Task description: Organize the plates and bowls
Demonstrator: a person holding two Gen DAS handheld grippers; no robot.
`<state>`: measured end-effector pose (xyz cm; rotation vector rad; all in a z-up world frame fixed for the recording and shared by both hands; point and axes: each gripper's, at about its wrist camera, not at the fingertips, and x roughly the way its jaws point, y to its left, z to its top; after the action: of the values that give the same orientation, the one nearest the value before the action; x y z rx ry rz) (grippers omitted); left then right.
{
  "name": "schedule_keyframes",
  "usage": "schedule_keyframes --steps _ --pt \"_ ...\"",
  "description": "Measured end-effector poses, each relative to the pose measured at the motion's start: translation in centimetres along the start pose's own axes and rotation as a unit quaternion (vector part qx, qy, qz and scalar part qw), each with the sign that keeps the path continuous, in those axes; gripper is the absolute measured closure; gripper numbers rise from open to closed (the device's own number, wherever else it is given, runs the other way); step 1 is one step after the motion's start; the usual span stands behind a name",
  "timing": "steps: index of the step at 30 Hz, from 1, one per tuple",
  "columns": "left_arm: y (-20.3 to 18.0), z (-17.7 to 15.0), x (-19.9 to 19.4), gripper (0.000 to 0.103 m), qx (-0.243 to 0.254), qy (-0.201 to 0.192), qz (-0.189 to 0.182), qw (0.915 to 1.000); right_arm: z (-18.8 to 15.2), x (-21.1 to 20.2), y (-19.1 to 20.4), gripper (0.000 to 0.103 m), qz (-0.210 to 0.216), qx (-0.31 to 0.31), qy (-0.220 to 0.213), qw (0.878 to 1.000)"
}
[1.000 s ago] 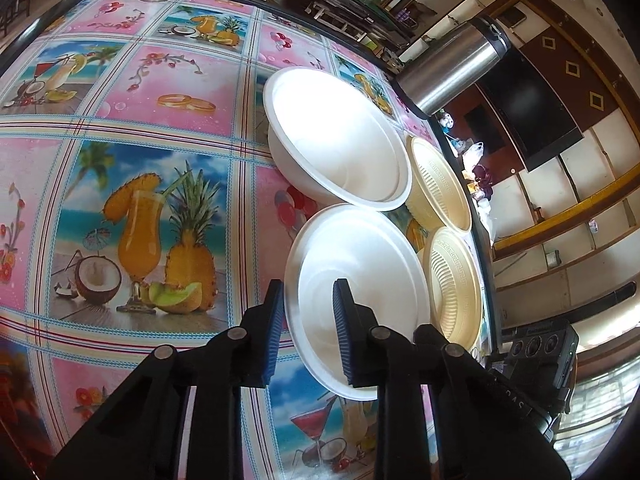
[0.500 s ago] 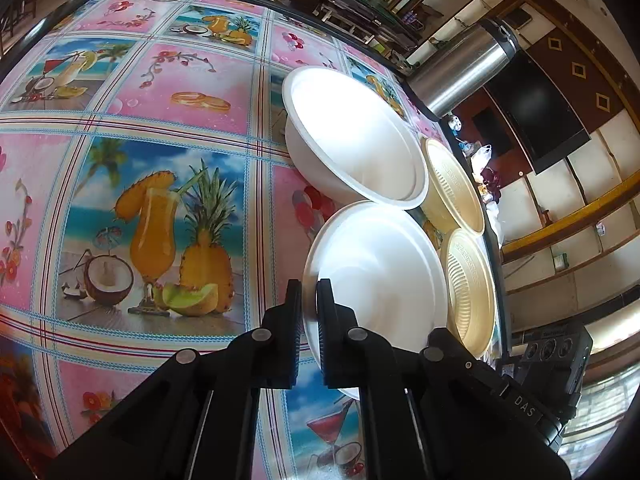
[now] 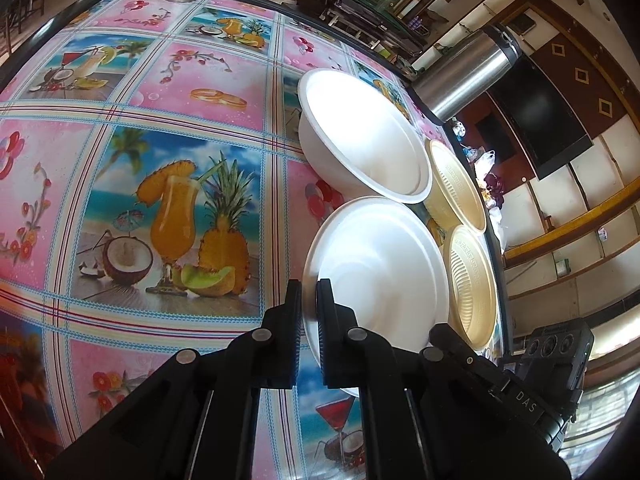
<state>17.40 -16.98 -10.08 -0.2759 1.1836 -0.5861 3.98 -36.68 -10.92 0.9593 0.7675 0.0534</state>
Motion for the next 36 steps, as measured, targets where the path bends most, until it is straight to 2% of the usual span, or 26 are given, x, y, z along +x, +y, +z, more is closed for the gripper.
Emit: schedule_keyframes --steps 7,14,22,29,36 --pt "0.7 -1.1 -2.6 0.098 -0.008 -0.018 0.006 0.9998 -0.8 -0.3 1.1 0.094 0.014 -0.017 0.002 1.000" --pt "1.9 -3.1 -7.6 0.098 -0.009 -0.057 0.018 0.9982 -2.4 -0.6 3.4 0.094 0.037 -0.033 0.005 0.999" --pt "5.6 -6.1 -14.7 0.097 -0.023 -0.111 0.039 0.9928 -5.4 -0.9 9.5 0.095 0.065 -0.086 0.020 0.994" --pt "9.9 -8.9 -21.3 0.097 -0.041 -0.162 0.086 0.9822 -9.7 0.7 16.0 0.095 0.095 -0.143 0.054 0.984" --pt "14.3 -11.1 -24.2 0.097 -0.071 -0.178 0.116 0.9746 -14.5 3.9 20.7 0.095 0.105 -0.180 0.097 0.973"
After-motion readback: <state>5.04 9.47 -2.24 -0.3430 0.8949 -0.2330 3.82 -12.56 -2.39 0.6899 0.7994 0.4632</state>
